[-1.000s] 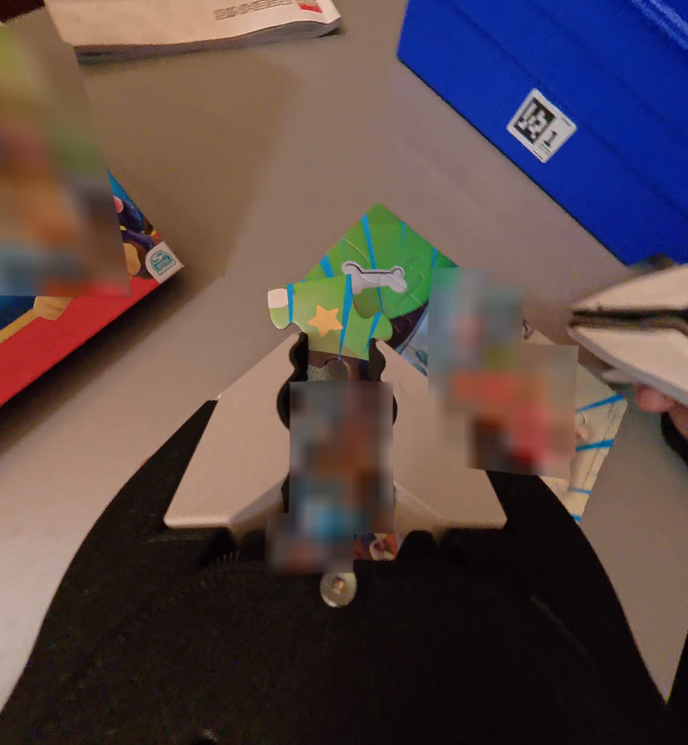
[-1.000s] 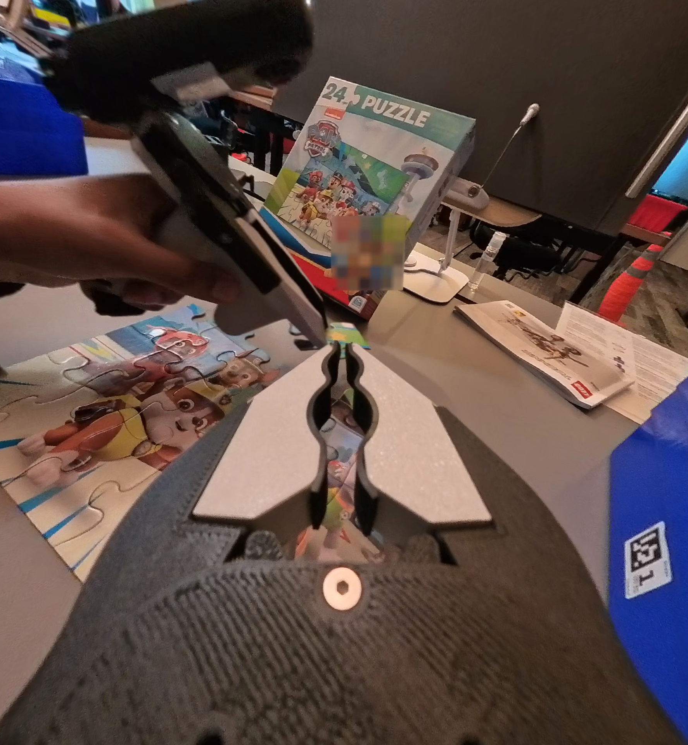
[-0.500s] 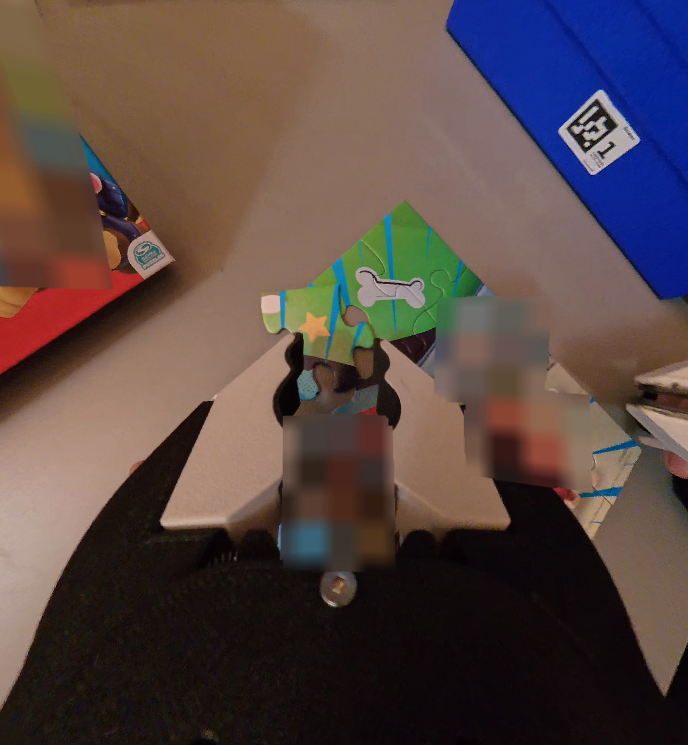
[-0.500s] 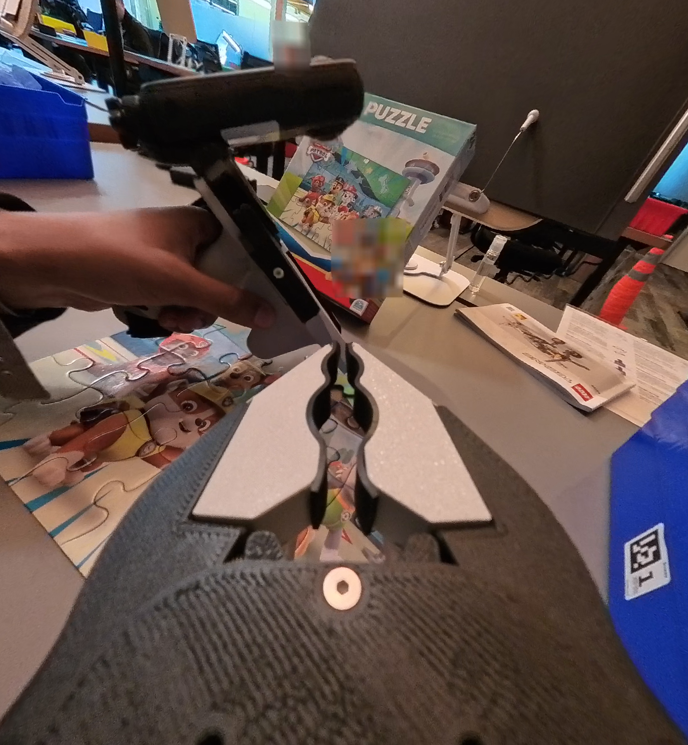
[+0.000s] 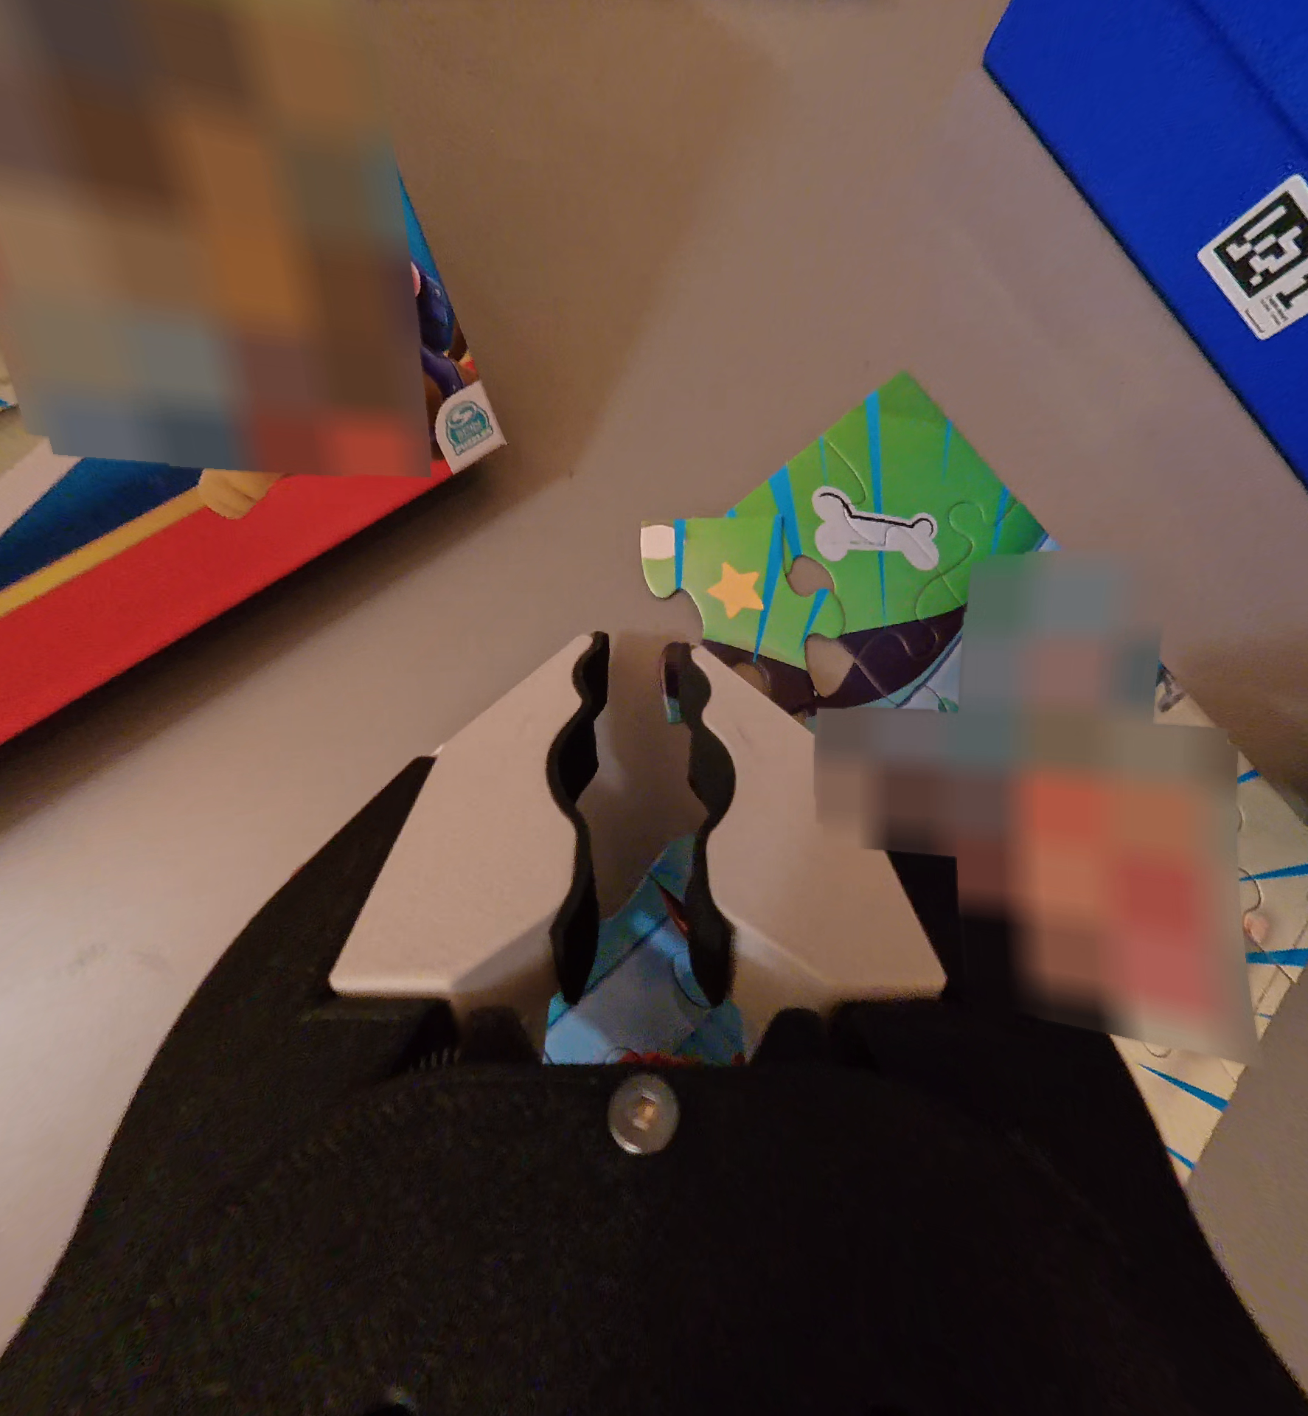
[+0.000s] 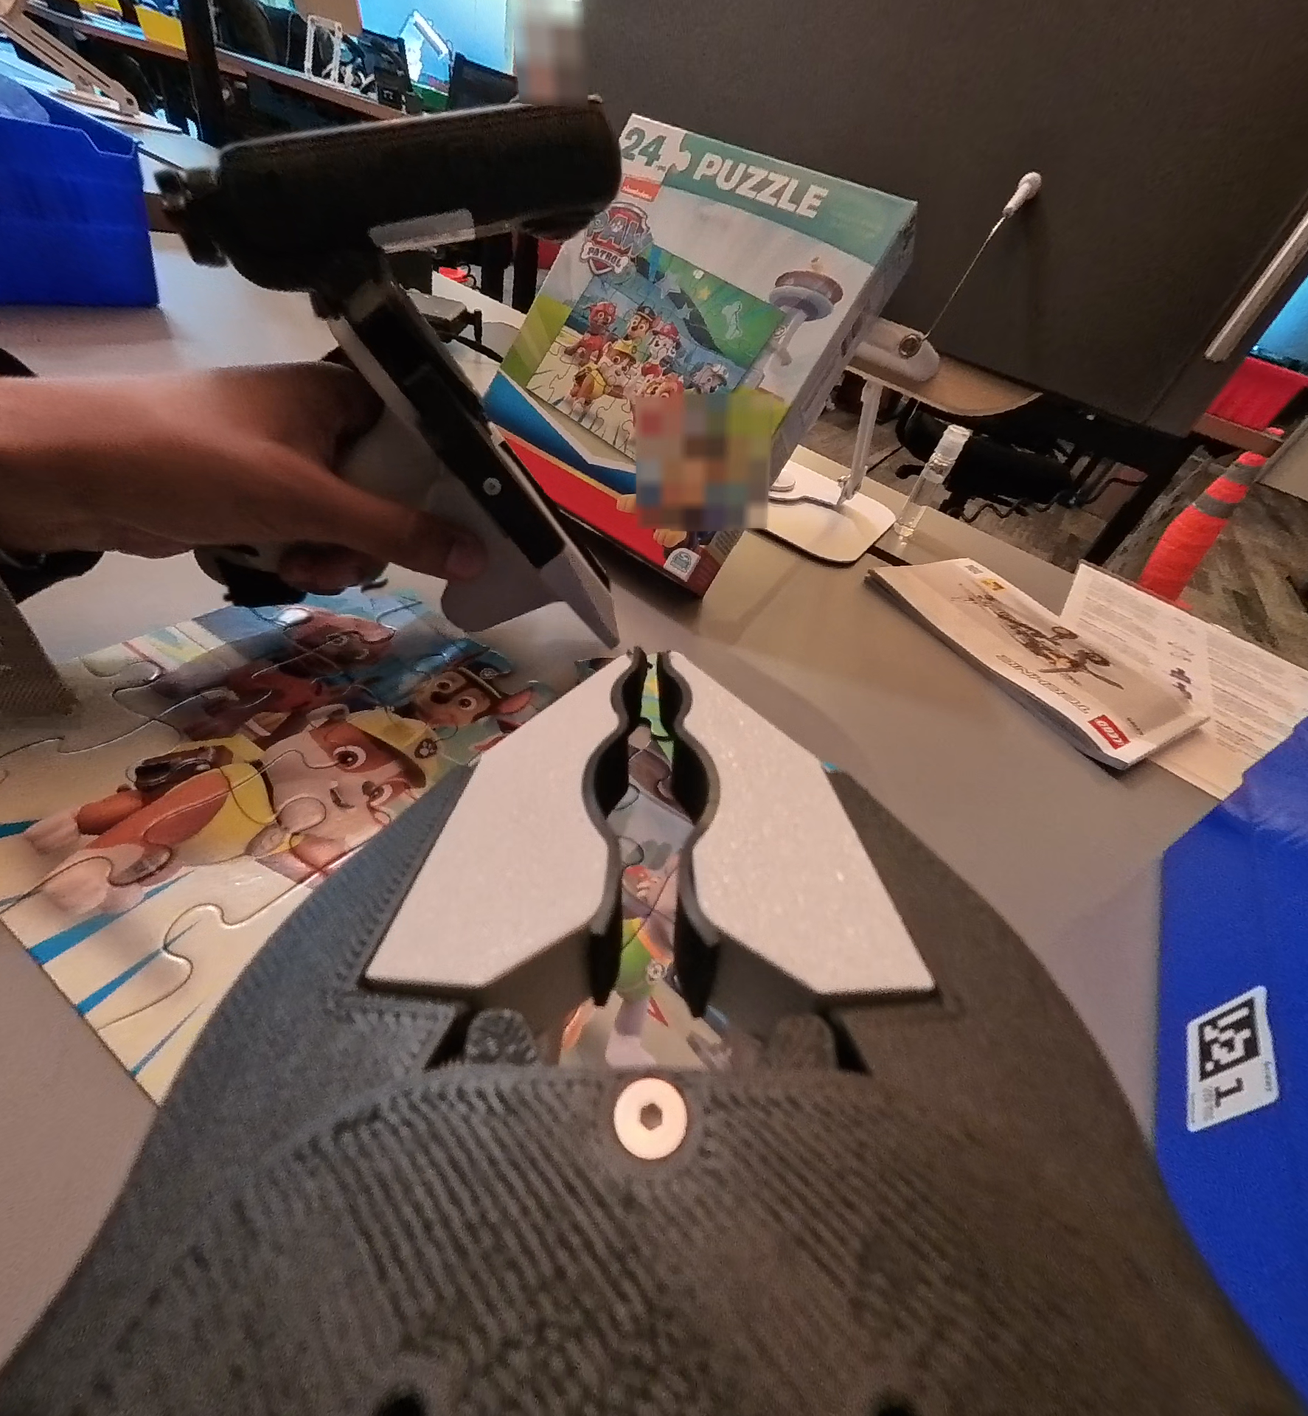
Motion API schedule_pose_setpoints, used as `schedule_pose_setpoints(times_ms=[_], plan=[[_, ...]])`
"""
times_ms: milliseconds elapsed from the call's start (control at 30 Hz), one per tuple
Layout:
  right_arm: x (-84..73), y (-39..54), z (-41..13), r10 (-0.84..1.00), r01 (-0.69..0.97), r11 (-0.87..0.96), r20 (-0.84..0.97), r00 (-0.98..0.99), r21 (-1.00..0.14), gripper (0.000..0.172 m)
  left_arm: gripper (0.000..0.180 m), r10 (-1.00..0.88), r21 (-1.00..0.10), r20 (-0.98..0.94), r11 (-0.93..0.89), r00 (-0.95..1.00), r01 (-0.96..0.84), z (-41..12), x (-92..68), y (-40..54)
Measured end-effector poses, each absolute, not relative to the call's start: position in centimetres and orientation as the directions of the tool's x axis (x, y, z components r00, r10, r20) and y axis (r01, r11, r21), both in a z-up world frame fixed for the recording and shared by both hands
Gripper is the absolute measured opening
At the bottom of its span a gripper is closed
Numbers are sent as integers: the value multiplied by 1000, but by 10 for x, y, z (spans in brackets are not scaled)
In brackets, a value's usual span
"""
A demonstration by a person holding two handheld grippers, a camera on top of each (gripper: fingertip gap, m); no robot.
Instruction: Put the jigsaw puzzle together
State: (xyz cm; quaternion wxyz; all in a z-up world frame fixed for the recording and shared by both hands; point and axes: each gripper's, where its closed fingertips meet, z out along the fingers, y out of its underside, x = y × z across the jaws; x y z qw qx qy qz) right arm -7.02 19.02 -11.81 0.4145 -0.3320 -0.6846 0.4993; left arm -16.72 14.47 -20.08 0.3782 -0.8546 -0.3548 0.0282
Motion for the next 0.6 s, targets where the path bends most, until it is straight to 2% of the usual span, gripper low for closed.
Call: schedule_pose_setpoints(times_ms=[267,600], plan=[[-71,190,-120,869,47,280,232,-438,-959,1,8,603,-643,175,-529,778,554,-209,-158,149],[-72,188,-124,863,63,285,227,-451,-956,1,8,578,-615,172,-570,797,545,-209,-136,147]])
